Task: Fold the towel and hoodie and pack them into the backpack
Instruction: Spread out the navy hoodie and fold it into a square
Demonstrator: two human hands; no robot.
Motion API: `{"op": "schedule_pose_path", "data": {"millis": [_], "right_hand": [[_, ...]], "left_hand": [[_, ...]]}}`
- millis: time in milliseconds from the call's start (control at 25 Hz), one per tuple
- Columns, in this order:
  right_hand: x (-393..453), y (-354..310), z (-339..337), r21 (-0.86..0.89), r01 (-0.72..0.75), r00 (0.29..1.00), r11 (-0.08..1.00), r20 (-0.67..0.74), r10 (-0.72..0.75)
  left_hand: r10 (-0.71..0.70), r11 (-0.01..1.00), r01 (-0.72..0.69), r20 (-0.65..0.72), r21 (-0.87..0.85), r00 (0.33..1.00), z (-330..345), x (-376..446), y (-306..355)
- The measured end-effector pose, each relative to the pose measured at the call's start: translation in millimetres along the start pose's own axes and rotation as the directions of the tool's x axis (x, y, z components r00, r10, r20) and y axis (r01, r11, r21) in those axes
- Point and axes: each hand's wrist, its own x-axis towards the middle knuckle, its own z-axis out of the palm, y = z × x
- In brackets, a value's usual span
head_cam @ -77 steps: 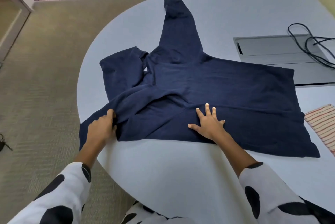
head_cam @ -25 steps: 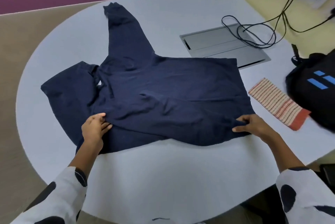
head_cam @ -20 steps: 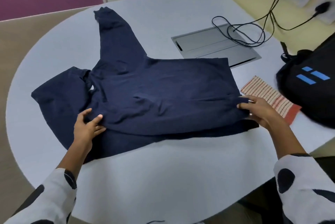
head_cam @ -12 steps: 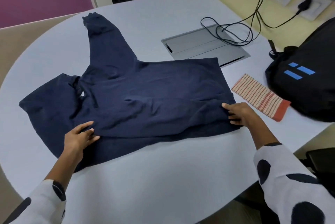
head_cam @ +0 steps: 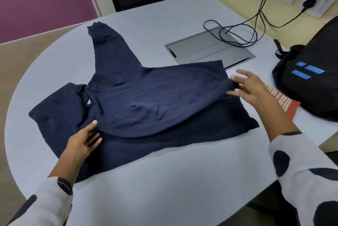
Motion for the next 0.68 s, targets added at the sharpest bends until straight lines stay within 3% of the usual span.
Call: {"op": "schedule_pose_path", "data": {"millis": [120,200,280,480,560,680], "right_hand": [[-7,-45,19,0.098,0.190,0.981,0.977,0.014,-0.192],[-11,-55,10,0.151,0.233,0.973,0.961,-0.035,-0.230],[-9,-38,-9,0.058,0.149,0.986,0.987,-0.087,-0.143],[3,50,-46,-0.173,-0.255,0.961,0.951,-0.157,0.229],[1,60,-54,-0.159,-0.285,0.946,0.945,-0.203,0.251],[-1,46,-66,-0.083,-0.203,0.961,0.976,-0.207,0.183]], "left_hand": [[0.028,0.969,-0.026,0.005,-0.246,1.000,-2,-16,3],[0.074,0.943,-0.054,0.046,-0.328,0.996,-6,-28,-2],[0.086,0.963,-0.071,0.048,-0.259,0.995,-13,-25,-14],[-0.089,0.994,0.091,0.036,-0.052,0.995,-23,2,-27],[-0.092,0.995,0.093,0.021,-0.036,0.995,-24,2,-26],[-0.118,0.990,0.119,0.032,-0.069,0.993,-34,-1,-23]]}}
